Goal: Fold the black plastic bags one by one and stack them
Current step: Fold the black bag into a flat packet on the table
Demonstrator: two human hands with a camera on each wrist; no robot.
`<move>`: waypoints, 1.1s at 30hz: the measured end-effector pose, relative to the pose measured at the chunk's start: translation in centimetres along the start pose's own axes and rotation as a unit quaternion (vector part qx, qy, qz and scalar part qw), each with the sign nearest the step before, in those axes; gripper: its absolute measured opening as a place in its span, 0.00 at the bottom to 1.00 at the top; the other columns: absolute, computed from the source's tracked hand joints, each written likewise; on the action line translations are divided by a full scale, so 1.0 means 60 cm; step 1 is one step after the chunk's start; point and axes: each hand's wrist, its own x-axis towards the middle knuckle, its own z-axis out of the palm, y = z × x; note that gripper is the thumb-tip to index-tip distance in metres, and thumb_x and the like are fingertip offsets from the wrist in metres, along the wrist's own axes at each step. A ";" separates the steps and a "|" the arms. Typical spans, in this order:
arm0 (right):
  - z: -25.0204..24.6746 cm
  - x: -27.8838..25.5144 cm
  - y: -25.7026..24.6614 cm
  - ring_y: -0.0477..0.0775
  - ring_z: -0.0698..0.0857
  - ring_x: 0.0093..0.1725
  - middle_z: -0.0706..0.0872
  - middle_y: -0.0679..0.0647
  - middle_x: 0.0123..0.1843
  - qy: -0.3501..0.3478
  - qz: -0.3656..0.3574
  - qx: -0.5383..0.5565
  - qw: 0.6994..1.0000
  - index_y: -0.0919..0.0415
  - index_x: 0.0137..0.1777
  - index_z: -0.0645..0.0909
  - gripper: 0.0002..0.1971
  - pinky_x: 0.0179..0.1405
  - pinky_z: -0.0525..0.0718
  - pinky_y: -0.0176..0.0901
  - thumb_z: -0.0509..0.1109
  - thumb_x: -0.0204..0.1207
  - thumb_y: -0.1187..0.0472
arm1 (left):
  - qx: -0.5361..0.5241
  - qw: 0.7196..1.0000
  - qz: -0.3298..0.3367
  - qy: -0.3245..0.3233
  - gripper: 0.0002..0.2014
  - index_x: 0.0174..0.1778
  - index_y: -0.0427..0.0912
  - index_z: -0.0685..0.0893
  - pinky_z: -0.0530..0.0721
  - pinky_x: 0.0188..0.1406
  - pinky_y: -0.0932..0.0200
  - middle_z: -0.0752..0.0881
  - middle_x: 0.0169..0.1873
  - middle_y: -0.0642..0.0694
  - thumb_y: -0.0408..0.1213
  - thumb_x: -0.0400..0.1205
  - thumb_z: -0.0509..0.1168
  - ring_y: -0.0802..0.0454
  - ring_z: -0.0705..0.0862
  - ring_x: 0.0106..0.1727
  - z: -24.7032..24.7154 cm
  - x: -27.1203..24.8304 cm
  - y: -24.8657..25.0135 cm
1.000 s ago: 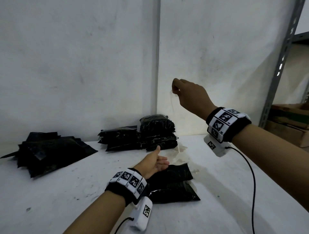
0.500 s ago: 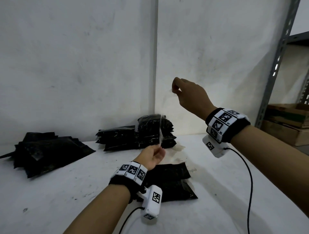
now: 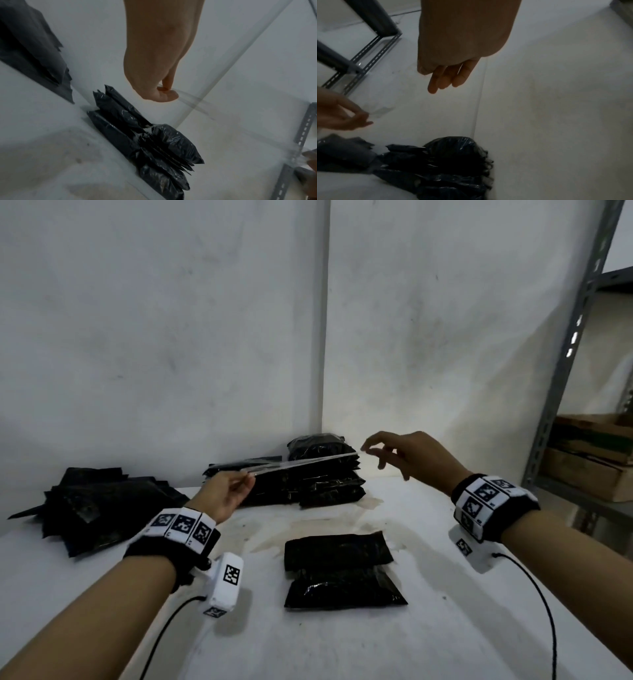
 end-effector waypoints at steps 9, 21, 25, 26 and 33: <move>0.044 0.002 -0.014 0.53 0.92 0.42 0.92 0.58 0.45 0.060 0.111 0.316 0.940 0.64 0.52 0.85 0.05 0.44 0.89 0.41 0.72 0.79 0.64 | 0.003 0.999 0.045 0.030 0.11 0.35 0.35 0.75 0.85 0.26 0.68 0.83 0.18 0.46 0.21 0.83 0.59 0.53 0.82 0.34 0.003 0.005 0.016; 0.037 -0.004 -0.006 0.55 0.90 0.54 0.92 0.59 0.48 0.093 0.192 0.448 0.868 0.65 0.51 0.90 0.08 0.59 0.86 0.42 0.73 0.76 0.63 | 0.040 0.991 0.130 -0.006 0.15 0.62 0.34 0.70 0.89 0.33 0.64 0.81 0.40 0.39 0.20 0.82 0.61 0.48 0.83 0.39 0.012 -0.007 0.003; 0.046 -0.003 -0.004 0.60 0.90 0.49 0.91 0.66 0.47 0.140 0.254 0.472 0.833 0.64 0.46 0.89 0.07 0.53 0.87 0.51 0.80 0.70 0.63 | 0.072 0.986 0.150 -0.020 0.16 0.62 0.35 0.70 0.90 0.40 0.62 0.81 0.43 0.38 0.20 0.81 0.63 0.47 0.84 0.41 0.013 -0.015 -0.010; 0.049 -0.005 -0.001 0.60 0.90 0.47 0.91 0.68 0.47 0.144 0.262 0.482 0.824 0.65 0.47 0.87 0.08 0.52 0.88 0.52 0.80 0.69 0.66 | 0.079 0.984 0.157 -0.019 0.16 0.62 0.36 0.70 0.90 0.40 0.62 0.81 0.44 0.38 0.21 0.81 0.64 0.47 0.85 0.41 0.013 -0.016 -0.015; 0.054 -0.029 0.011 0.56 0.91 0.39 0.90 0.66 0.45 0.078 0.371 0.536 0.755 0.65 0.59 0.69 0.22 0.42 0.91 0.43 0.76 0.71 0.74 | 0.116 0.981 0.153 0.000 0.16 0.57 0.33 0.74 0.88 0.32 0.65 0.84 0.45 0.34 0.22 0.77 0.70 0.48 0.87 0.38 -0.002 -0.025 -0.032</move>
